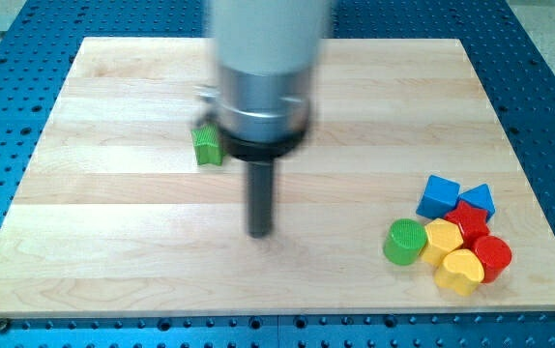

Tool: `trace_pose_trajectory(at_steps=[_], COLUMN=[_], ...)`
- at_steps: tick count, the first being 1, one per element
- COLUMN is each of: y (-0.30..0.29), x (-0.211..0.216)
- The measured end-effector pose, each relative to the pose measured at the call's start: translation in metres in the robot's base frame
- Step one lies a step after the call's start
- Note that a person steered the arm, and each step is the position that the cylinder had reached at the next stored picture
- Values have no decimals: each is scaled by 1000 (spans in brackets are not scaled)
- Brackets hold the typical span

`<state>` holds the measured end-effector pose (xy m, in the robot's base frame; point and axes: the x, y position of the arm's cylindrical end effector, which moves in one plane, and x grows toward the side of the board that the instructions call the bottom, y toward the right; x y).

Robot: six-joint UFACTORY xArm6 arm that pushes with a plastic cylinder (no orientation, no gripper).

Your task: Move the green star into the blue blocks

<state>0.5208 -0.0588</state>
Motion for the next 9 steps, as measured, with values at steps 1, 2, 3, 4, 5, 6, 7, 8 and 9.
trace_pose_trajectory(at_steps=[1,2,3,4,5,6,7,8,9], y=[-79,-74,38,124,61,-8,27,112,66], x=[-65,-121,-121,-100,-155,-153,-103,-68,-105])
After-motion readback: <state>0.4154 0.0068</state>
